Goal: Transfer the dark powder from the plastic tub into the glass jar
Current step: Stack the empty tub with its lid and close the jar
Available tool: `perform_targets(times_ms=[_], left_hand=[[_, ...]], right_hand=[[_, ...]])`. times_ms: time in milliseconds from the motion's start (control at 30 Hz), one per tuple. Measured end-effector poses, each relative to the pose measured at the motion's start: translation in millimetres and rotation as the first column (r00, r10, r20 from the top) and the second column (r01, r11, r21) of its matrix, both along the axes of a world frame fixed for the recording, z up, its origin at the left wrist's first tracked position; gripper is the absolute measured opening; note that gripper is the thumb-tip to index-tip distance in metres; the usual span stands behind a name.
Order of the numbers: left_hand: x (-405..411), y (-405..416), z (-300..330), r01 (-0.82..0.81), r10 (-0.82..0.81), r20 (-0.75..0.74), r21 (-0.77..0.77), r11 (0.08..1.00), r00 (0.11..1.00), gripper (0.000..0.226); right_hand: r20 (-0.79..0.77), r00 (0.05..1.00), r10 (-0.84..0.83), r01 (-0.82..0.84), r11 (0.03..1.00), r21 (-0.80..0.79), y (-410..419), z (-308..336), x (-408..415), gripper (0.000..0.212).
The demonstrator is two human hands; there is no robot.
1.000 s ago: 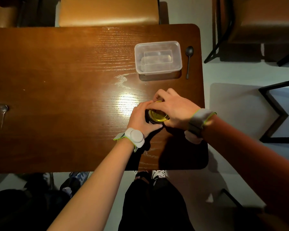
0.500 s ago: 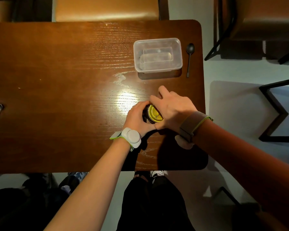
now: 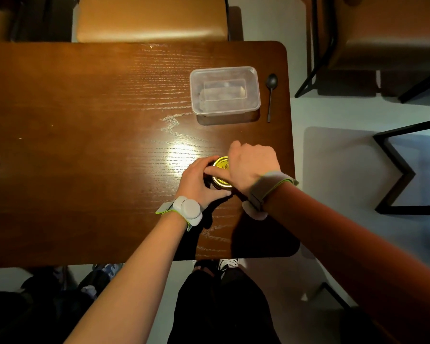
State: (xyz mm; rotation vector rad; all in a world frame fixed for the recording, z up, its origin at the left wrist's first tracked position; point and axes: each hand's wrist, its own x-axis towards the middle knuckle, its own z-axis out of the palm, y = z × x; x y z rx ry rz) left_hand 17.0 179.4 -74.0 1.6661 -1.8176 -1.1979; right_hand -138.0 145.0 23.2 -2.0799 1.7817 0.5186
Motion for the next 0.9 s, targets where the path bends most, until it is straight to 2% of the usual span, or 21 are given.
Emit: perform_targets(times_ms=[67, 167, 233, 300, 367, 433, 500, 567, 633, 700, 767, 900], left_hand=[[-0.6, -0.6, 0.8, -0.002, 0.002, -0.002, 0.003, 1.0, 1.0, 0.09], [-2.0, 0.7, 1.8, -0.01, 0.01, -0.023, 0.0, 1.0, 1.0, 0.085], [-2.3, 1.5, 2.6, -0.015, 0.015, -0.025, 0.002, 1.0, 1.0, 0.084], [-2.5, 0.9, 3.5, -0.009, 0.009, -0.005, 0.008, 1.0, 1.0, 0.087], [-2.9, 0.8, 5.7, -0.011, 0.011, 0.001, 0.023, 1.0, 1.0, 0.089], [-3.2, 1.8, 5.5, -0.015, 0.015, -0.011, 0.024, 1.0, 1.0, 0.09], [-4.2, 3.3, 7.3, -0.031, 0.031, -0.014, 0.028, 0.999, 0.999, 0.089], [-5.4, 3.6, 9.6, -0.035, 0.035, -0.026, 0.032, 0.999, 0.999, 0.085], [-5.5, 3.0, 10.3, -0.031, 0.032, -0.032, 0.031, 0.999, 0.999, 0.083], [-5.2, 3.1, 8.5, -0.027, 0.028, -0.035, 0.037, 0.999, 0.999, 0.086], [-5.7, 3.7, 7.6, -0.022, 0.024, -0.031, 0.04, 0.999, 0.999, 0.091], [-5.2, 2.1, 6.8, -0.026, 0.026, -0.03, 0.015, 1.0, 0.999, 0.089]], right_hand=[[0.033, 0.999, 0.005, -0.005, 1.0, 0.012, 0.2, 1.2, -5.0, 0.083], [0.122, 0.987, 0.106, -0.117, 0.989, 0.087, 3.0, 6.4, -6.1, 0.07], [0.076, 0.994, 0.077, -0.081, 0.996, 0.042, 9.0, 6.8, -2.5, 0.062], [0.018, 1.0, -0.008, 0.008, 1.0, -0.018, 9.1, 10.1, -3.8, 0.07], [0.056, 0.996, -0.069, 0.069, 0.998, -0.003, 7.1, 8.2, -12.1, 0.081], [0.161, 0.987, 0.005, -0.015, 0.998, 0.061, 6.3, 8.1, -17.7, 0.087], [0.188, 0.978, 0.093, -0.111, 0.99, 0.085, 9.1, 6.6, -16.6, 0.08], [0.102, 0.993, 0.065, -0.067, 0.998, 0.01, 13.9, 5.8, -9.6, 0.07], [0.036, 0.999, -0.014, 0.015, 0.999, -0.047, 16.4, 5.5, -6.5, 0.075], [0.066, 0.998, -0.024, 0.024, 1.0, -0.005, 19.8, 2.0, -8.9, 0.086], [0.142, 0.988, 0.056, -0.062, 0.997, 0.041, 20.0, 0.2, -12.4, 0.09], [0.203, 0.976, 0.085, -0.091, 0.996, 0.021, 14.5, 0.9, -11.8, 0.071]])
